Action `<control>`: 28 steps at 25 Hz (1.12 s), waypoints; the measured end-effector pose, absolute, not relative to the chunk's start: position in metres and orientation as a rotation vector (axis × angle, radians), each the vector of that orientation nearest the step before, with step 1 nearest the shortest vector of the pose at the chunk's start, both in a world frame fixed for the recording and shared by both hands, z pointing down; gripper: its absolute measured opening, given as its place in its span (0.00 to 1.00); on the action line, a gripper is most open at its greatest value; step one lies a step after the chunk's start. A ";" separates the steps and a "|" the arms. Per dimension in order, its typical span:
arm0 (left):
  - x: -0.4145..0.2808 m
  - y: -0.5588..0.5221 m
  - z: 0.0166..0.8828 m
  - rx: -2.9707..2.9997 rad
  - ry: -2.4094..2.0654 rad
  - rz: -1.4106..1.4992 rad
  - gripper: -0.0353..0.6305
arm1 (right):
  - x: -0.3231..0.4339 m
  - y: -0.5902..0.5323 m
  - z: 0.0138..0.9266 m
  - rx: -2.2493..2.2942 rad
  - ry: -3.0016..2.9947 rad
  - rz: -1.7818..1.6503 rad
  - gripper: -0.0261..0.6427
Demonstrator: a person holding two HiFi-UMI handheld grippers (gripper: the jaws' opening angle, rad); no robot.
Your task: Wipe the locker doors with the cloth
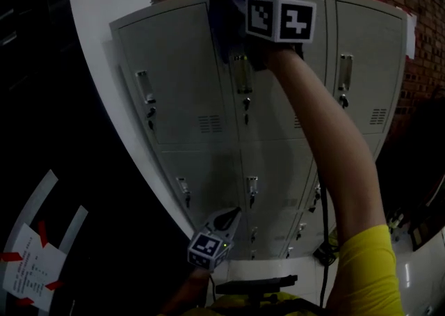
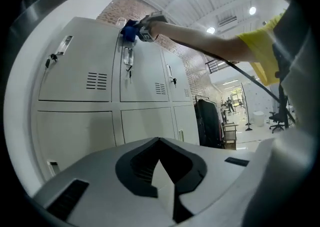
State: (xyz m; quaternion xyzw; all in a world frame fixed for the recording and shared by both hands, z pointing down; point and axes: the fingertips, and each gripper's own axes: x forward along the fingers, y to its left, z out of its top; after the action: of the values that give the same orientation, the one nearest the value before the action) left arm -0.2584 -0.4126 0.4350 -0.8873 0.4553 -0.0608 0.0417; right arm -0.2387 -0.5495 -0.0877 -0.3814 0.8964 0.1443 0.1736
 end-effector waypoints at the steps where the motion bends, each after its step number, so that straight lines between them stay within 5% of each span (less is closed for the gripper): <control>1: -0.262 -0.411 0.436 -2.722 1.410 -0.187 0.05 | -0.243 -0.557 -0.089 -1.133 2.559 0.404 0.14; 12: -0.263 -0.412 0.468 -2.784 1.408 -0.235 0.05 | -0.237 -0.578 0.107 -1.120 2.686 0.183 0.14; 28: -0.249 -0.402 0.485 -2.839 1.402 -0.196 0.05 | -0.224 -0.518 0.229 -1.050 2.667 0.230 0.14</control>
State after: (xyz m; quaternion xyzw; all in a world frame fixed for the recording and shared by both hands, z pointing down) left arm -0.2488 -0.4016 0.4850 -0.8948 0.4418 -0.0619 -0.0152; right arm -0.2244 -0.5184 0.2294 -0.3620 0.9193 0.0793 0.1329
